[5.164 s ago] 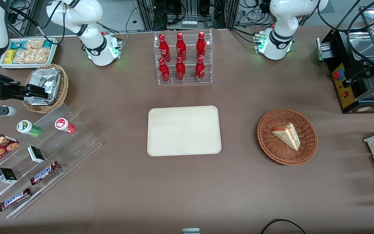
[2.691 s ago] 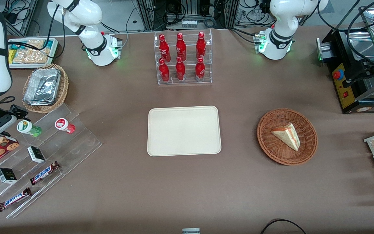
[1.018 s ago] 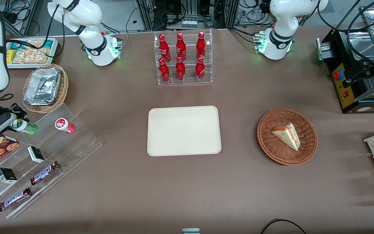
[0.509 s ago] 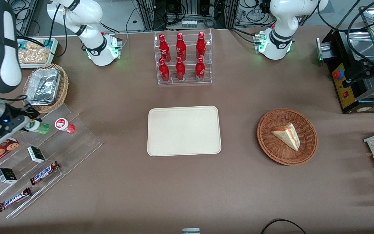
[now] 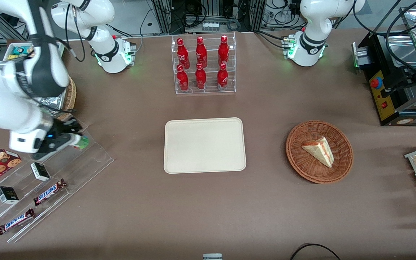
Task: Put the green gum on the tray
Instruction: 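Lift the gum tub with the right gripper and carry it over the cream tray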
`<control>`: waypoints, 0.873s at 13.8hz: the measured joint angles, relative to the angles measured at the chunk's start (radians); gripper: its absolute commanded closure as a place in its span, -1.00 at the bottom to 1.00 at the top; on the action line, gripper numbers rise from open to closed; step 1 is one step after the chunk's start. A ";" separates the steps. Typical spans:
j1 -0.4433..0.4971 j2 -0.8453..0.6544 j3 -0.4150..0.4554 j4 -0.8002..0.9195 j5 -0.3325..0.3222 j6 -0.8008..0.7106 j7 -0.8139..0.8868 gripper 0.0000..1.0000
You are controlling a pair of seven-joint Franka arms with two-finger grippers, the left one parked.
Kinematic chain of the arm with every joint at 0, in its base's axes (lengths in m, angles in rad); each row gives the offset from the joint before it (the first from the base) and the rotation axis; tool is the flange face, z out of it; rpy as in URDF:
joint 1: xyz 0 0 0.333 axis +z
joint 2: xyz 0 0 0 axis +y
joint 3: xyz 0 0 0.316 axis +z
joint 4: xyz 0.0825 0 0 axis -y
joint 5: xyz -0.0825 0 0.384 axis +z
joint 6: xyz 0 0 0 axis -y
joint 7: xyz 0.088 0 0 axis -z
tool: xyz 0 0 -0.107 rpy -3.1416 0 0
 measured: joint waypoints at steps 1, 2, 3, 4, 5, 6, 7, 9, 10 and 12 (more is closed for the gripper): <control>0.044 0.004 0.001 0.000 0.000 0.000 0.075 1.00; 0.087 0.010 0.001 0.000 0.000 0.000 0.150 1.00; 0.127 0.017 0.001 0.000 0.002 0.001 0.225 1.00; 0.166 0.026 0.002 0.001 0.005 0.006 0.299 1.00; 0.204 0.037 0.002 0.003 0.008 0.015 0.367 1.00; 0.241 0.051 0.002 0.009 0.013 0.026 0.436 1.00; 0.276 0.072 0.003 0.021 0.023 0.035 0.502 1.00; 0.342 0.127 0.003 0.049 0.054 0.074 0.623 1.00; 0.375 0.158 0.003 0.065 0.064 0.099 0.681 1.00; 0.432 0.223 0.003 0.107 0.069 0.128 0.800 1.00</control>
